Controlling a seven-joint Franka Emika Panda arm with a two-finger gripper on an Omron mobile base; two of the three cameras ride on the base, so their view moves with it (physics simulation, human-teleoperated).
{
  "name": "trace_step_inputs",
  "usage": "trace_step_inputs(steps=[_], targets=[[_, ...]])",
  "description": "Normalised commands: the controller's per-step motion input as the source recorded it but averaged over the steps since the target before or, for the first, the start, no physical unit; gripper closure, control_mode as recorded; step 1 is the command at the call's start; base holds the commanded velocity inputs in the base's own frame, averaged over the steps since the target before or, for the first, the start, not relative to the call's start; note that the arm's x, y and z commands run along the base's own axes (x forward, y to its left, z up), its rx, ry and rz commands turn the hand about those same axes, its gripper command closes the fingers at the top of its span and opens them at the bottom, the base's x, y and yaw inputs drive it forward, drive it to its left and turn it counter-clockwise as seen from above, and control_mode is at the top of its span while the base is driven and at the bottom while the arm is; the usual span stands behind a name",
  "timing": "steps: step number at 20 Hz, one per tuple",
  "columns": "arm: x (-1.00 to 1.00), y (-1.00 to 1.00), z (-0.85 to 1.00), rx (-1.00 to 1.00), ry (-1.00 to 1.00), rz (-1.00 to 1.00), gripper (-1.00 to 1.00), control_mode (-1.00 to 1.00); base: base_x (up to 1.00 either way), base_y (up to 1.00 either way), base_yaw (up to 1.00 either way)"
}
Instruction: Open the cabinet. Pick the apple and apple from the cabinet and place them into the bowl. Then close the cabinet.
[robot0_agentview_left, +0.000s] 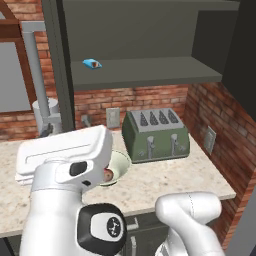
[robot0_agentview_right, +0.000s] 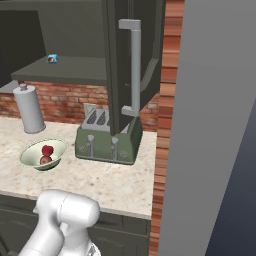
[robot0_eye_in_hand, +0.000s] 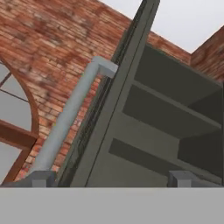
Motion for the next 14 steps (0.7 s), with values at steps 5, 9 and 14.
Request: trace_step_inputs(steps=[5,9,14], targets=[[0.55,0.02,-0.09,0.00,0.00,-0.18,-1.00,-1.00,0.00,0.00,0.00],[0.86,-0.10,-0.22,0.00,0.00,-0.03,-1.00,-1.00,0.00,0.00,0.00],[1.00,-0.35,-0.32,0.01,0.00,0.00,-1.00,-1.00,0.00,0.00,0.00]])
